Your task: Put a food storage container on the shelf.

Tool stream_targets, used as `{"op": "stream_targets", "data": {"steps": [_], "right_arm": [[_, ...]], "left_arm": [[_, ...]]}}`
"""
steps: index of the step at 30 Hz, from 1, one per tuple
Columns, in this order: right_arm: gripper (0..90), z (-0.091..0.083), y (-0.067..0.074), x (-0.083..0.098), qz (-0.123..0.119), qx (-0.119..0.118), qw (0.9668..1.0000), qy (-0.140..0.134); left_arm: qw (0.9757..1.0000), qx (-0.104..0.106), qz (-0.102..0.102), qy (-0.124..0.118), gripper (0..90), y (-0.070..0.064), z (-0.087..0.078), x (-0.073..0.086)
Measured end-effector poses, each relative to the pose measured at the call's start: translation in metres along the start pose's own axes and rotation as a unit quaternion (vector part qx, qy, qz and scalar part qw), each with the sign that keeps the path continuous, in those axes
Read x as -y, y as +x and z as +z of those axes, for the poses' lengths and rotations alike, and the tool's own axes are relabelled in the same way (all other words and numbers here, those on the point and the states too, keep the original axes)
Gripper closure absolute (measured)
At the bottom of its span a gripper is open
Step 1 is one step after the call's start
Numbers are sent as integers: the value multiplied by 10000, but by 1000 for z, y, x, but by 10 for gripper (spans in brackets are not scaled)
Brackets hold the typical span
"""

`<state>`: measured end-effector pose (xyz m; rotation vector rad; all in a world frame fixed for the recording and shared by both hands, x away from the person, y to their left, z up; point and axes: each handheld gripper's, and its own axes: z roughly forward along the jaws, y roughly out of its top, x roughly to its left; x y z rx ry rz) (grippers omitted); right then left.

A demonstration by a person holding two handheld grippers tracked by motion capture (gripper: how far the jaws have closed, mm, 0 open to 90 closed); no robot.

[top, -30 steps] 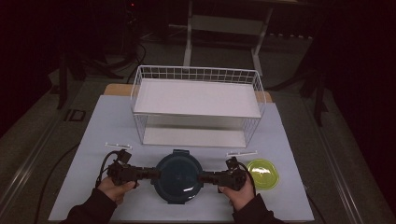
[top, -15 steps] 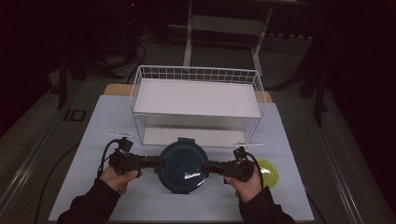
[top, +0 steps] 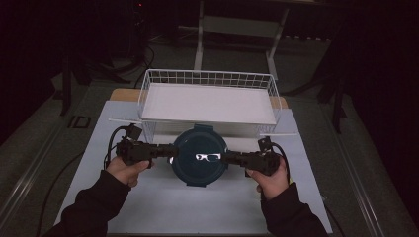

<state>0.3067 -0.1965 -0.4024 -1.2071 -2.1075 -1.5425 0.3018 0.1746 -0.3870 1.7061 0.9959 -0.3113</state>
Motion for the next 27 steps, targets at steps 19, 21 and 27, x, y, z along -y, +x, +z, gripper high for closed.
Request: {"op": "stream_targets", "data": {"steps": [19,21,27], "right_arm": [[567,-32,0,-85,-36,100,9987,-498],[567,-32,-4,-92,16,110,9986,-511],[567,-29,-14,-109,179,91,9985,-518]], "left_arm": [[9994,22,186,-280,579,-13,10,-87],[9994,10,145,-310,578,-10,12,-94],[9990,0,38,-452,578,-1,16,-107]]}}
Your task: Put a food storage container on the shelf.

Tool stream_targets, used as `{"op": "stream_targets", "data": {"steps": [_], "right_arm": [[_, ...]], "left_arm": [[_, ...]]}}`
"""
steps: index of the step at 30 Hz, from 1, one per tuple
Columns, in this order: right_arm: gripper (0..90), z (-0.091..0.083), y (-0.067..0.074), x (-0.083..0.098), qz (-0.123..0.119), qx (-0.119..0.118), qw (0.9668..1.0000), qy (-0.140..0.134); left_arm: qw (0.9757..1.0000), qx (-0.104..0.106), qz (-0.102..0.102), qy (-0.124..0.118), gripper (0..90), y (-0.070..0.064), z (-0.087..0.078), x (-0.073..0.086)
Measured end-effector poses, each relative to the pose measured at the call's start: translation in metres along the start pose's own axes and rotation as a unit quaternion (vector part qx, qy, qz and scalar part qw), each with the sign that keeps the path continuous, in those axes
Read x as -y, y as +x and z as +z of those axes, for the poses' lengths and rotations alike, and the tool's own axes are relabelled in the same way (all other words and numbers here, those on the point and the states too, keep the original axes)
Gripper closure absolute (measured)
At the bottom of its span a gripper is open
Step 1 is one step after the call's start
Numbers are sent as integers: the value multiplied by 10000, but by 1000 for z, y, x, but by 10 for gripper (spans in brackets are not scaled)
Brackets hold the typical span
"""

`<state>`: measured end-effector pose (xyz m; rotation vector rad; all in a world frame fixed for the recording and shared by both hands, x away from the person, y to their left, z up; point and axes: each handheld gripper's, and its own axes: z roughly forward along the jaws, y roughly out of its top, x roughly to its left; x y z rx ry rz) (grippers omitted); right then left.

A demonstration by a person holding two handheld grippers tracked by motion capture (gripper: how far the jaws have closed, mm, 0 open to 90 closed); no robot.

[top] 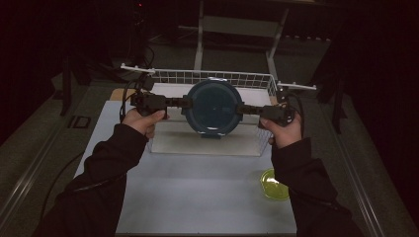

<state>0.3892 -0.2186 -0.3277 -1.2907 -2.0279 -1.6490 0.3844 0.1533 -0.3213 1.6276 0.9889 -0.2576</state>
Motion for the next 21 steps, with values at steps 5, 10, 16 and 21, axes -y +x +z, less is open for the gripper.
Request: {"op": "stream_targets", "data": {"steps": [5,10,16,21], "right_arm": [[568,2,-5,-15,92,33,10000,4],[568,7,-11,-25,228,103,9997,-6],[568,10,-13,-31,368,129,9992,37],[557,12,-12,-35,413,266,9987,135]], "left_arm": [[9999,4,-91,-73,577,6,5,-10],[9996,-30,-246,-132,573,16,9,-17],[9983,88,-565,-140,571,26,11,-19],[9971,81,-726,-227,560,33,14,-20]]}}
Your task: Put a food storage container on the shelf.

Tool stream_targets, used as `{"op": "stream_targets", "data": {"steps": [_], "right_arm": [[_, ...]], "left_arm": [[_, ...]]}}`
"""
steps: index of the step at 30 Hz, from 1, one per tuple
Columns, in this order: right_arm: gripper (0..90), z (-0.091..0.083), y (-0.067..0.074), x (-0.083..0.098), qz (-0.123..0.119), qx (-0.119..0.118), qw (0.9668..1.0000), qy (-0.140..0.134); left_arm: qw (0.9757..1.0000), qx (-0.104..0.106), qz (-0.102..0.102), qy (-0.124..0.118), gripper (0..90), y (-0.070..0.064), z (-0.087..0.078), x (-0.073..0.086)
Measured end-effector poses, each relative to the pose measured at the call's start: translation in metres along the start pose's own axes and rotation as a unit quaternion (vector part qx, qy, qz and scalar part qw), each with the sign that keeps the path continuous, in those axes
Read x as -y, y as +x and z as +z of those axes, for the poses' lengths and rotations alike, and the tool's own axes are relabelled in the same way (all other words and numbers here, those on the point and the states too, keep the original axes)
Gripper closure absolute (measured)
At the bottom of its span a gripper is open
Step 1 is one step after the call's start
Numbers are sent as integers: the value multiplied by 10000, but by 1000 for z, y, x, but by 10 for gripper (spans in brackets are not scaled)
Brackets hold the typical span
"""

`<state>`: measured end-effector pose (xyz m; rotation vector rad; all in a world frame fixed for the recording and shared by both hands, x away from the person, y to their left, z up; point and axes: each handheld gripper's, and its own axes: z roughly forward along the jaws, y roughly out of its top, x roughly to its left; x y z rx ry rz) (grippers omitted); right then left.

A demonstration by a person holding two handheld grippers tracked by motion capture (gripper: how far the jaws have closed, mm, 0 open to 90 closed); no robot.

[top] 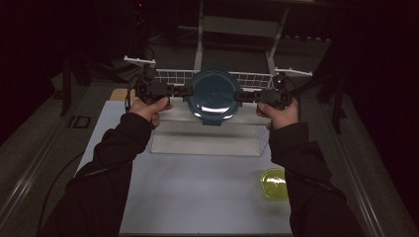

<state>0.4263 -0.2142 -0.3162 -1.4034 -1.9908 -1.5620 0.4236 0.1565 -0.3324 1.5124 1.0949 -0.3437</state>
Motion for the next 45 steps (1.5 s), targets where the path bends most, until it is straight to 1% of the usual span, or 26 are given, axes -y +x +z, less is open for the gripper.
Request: {"op": "stream_targets", "data": {"steps": [3,8,11,13,14,17,19,20,21,22,24,26,27,28,30,31,32,34,35,36,38,39,41,43,44,45], "right_arm": [[552,1,-5,-1,171,-64,9998,32],[525,6,-13,-3,407,-132,9991,35],[509,9,-17,-3,488,-82,9988,45],[506,10,-18,-3,506,-41,9987,56],[519,10,-19,-4,475,53,9988,51],[532,10,-19,-5,414,85,9991,9],[531,9,-16,-6,347,176,9992,4],[518,9,-15,-6,296,221,9993,-1],[512,8,-14,-6,272,252,9993,-25],[507,6,-13,-6,213,295,9993,-51],[490,2,-10,-6,81,410,9991,-95],[485,-3,-6,-6,-73,488,9987,-142],[483,-6,-4,-5,-122,515,9984,-186],[483,-8,-2,-5,-179,522,9982,-218],[483,-13,4,-2,-336,557,9975,-260],[482,-15,7,0,-414,552,9972,-273],[482,-16,11,2,-492,557,9969,-266],[480,-18,17,7,-633,521,9963,-274],[475,-19,20,11,-690,502,9959,-288],[462,-20,23,14,-751,486,9956,-294],[451,-22,28,20,-892,475,9944,-325],[444,-22,31,23,-963,456,9938,-309],[444,-23,35,30,-1078,442,9927,-325],[454,-21,40,38,-1233,481,9908,-286],[471,-19,42,41,-1296,453,9902,-244],[512,-18,44,45,-1359,441,9896,-180]], "left_arm": [[10000,4,-79,9,554,3,2,0],[9994,15,-354,42,521,14,7,2],[9989,-12,-469,30,504,18,9,3],[9989,-40,-475,12,496,19,10,2],[9989,-61,-463,8,494,18,11,2],[9994,-154,-294,7,490,15,10,2],[9994,-320,-153,31,436,12,10,3],[9992,-372,-142,28,407,12,9,3],[9989,-450,-85,-26,387,11,8,4],[9986,-520,29,-69,370,10,6,4],[9983,-540,97,-180,358,8,0,4],[9968,-676,341,-273,322,4,-5,6],[9965,-632,461,-287,319,2,-8,7],[9958,-560,662,-282,319,0,-12,9],[9919,-695,991,-380,289,-7,-16,15],[9904,-680,1140,-391,255,-10,-17,18],[9890,-680,1253,-398,216,-14,-18,22],[9854,-791,1439,-450,139,-20,-20,30],[9837,-844,1525,-451,125,-24,-21,33],[9822,-859,1598,-482,102,-26,-23,36],[9805,-859,1699,-485,9,-31,-24,43],[9794,-850,1763,-499,2,-33,-26,46],[9764,-922,1882,-524,0,-37,-29,53],[9746,-953,1959,-522,0,-40,-31,61],[9737,-963,1995,-526,0,-41,-32,65],[9732,-963,2025,-519,0,-42,-33,69]]}}
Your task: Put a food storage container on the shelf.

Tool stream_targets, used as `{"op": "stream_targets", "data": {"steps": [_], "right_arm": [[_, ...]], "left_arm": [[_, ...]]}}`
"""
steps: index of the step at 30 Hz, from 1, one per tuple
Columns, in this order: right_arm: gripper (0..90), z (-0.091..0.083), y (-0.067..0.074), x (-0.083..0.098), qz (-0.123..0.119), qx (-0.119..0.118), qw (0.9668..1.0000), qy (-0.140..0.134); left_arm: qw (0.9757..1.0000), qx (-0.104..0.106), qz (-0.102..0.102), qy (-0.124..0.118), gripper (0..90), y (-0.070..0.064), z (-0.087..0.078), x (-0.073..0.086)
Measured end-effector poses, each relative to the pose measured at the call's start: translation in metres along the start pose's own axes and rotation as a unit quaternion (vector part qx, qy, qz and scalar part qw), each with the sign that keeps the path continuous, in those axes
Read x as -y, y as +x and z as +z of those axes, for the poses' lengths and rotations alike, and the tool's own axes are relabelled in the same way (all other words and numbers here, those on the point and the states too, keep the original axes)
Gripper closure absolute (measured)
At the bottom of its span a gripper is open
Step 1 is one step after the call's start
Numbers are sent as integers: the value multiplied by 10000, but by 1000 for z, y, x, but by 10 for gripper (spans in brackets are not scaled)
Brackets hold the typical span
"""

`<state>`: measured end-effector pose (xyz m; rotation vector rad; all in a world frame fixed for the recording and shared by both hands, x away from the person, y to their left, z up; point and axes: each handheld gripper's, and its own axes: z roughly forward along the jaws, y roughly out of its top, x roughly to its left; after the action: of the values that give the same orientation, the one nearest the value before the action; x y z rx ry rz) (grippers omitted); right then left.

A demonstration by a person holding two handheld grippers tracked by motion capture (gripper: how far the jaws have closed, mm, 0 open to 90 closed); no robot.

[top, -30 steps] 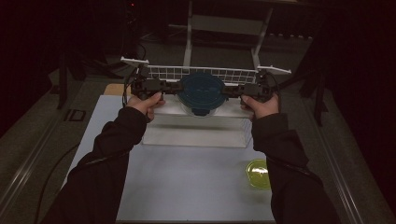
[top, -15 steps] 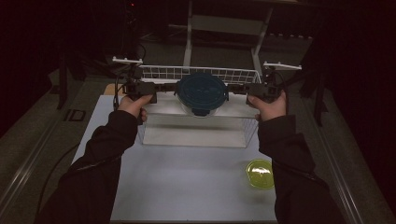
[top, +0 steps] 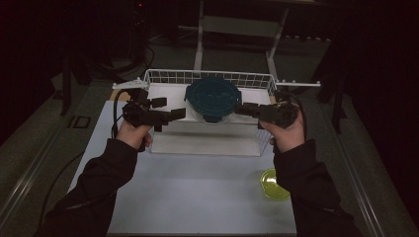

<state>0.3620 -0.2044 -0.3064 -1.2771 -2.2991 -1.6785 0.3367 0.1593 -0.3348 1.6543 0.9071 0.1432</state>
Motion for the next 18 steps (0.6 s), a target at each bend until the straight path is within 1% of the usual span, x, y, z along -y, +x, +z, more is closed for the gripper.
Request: {"op": "stream_targets", "data": {"steps": [2,3,4,5,6,8,9,11,12,14,16,18], "right_arm": [[588,3,6,7,-94,-68,9999,98],[588,3,6,7,-94,-68,9999,98],[662,5,9,10,-139,-94,9997,166],[757,9,15,16,-256,-142,9991,294],[813,11,17,18,-284,-200,9988,356],[881,16,21,22,-295,-363,9977,497],[897,19,23,23,-285,-428,9972,548],[898,25,25,25,-290,-492,9963,643],[899,27,26,26,-302,-490,9962,658],[900,31,28,26,-325,-474,9961,666],[900,34,29,27,-328,-455,9966,610],[900,38,29,26,-329,-432,9966,619]], "left_arm": [[9999,59,55,-68,0,-5,-4,7],[9999,59,55,-68,0,-5,-4,7],[9999,57,142,-54,0,-9,-7,15],[9998,66,190,-80,0,-12,-8,20],[9997,36,247,-71,0,-14,-9,24],[9994,-4,334,-115,0,-17,-12,32],[9993,-13,361,-134,0,-19,-13,37],[9990,-17,427,-122,0,-21,-14,45],[9989,-13,449,-147,0,-23,-15,50],[9986,-58,520,-113,0,-25,-16,59],[9984,-76,542,-117,0,-26,-17,68],[9982,-106,592,-80,0,-27,-17,76]]}}
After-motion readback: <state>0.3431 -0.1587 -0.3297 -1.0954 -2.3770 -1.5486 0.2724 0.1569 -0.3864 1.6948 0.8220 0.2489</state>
